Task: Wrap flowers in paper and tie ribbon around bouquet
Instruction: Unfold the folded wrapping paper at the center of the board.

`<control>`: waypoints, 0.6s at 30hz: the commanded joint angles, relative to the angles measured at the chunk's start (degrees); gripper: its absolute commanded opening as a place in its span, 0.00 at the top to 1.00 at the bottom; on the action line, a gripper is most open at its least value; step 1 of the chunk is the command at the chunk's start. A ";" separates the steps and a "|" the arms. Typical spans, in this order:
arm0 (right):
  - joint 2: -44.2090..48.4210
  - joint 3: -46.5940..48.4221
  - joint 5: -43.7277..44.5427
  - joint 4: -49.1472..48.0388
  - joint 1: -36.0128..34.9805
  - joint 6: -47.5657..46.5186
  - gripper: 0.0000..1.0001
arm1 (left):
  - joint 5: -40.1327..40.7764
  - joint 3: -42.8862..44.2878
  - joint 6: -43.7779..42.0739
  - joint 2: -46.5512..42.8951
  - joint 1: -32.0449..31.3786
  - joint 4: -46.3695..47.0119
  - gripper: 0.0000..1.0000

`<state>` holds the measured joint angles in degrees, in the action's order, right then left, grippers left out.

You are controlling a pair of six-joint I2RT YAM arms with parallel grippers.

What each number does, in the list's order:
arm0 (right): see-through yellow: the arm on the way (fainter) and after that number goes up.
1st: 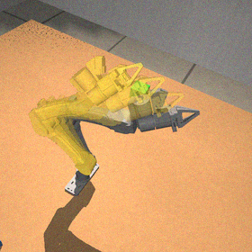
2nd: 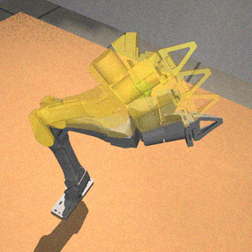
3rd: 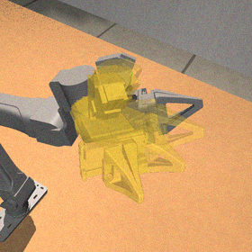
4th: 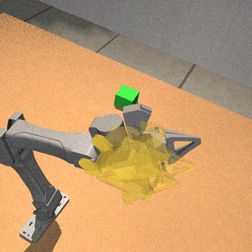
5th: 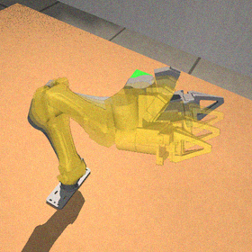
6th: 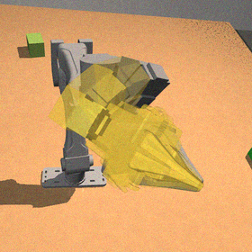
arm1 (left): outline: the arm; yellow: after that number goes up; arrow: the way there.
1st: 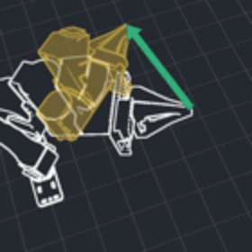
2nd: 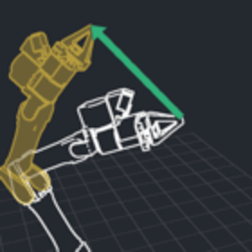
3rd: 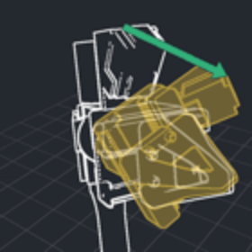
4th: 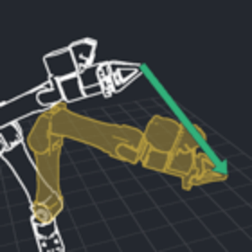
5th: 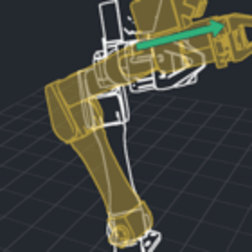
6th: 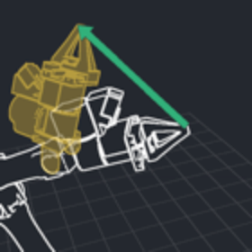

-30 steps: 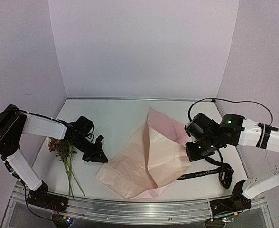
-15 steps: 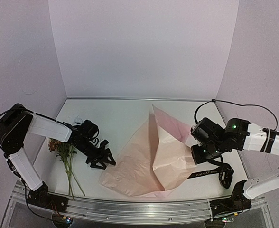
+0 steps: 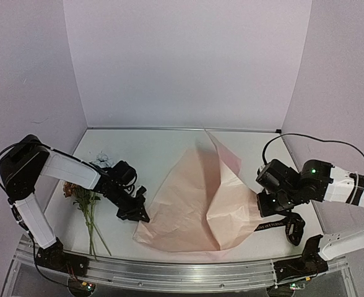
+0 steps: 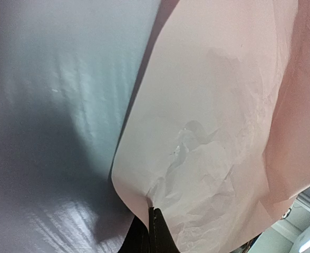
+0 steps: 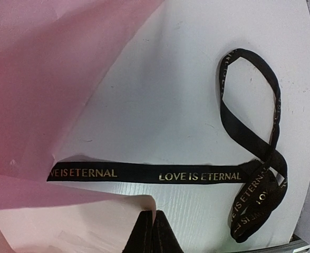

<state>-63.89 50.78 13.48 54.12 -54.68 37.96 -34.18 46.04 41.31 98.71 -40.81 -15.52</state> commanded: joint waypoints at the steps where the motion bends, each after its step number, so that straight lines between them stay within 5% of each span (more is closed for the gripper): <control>1: 2.77 -0.63 4.57 3.71 -0.16 2.49 1.00 | 11.77 4.30 0.15 -5.72 3.28 -5.15 1.00; 9: 2.40 -2.40 8.71 8.89 -3.91 11.54 1.00 | 22.88 10.17 -3.37 -7.29 8.99 -10.76 1.00; 18: -4.96 -4.18 9.18 0.25 -8.65 18.04 1.00 | 25.09 13.92 -6.50 -3.51 12.22 -13.95 1.00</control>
<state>-66.82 45.95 19.69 56.61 -62.25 52.64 -11.52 58.07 37.18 94.85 -29.85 -26.39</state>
